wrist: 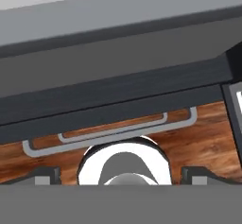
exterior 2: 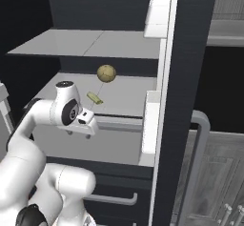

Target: Retrieve the butter from the fridge and place it on a plate on the dining table. Then retrieve the butter knife by the fridge and place it near the plate.

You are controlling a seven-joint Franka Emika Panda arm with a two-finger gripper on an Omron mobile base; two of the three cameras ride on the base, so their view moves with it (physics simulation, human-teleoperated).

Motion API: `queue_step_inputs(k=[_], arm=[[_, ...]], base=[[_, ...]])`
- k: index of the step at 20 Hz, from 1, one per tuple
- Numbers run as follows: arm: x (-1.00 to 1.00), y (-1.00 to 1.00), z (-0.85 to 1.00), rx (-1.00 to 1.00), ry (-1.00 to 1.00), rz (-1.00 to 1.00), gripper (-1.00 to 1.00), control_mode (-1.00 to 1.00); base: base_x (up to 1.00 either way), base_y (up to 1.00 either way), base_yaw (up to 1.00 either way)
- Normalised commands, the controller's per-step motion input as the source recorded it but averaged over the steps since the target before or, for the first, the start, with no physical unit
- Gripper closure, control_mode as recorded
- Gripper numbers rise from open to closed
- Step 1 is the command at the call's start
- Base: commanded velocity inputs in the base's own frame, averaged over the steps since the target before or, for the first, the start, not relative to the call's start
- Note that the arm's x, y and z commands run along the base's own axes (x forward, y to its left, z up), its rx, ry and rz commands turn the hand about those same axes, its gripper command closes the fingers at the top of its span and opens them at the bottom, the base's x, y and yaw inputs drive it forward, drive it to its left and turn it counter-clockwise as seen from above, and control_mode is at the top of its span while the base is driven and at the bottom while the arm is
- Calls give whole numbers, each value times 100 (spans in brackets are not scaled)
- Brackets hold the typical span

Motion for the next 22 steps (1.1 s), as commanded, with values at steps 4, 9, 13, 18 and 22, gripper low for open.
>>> queue_step_inputs(k=[4,9,13,18,22], arm=[[18,-2,22,0,-69,32,-100,-100],[22,-12,32,-1,-32,24,-100,-100],[39,-3,16,0,-14,13,-100,-100],[64,-5,40,0,0,13,-100,-100],[37,-4,23,0,0,6,-100,-100]], base=[[0,0,0],[0,0,0],[0,0,0],[0,0,0],[0,0,0]])
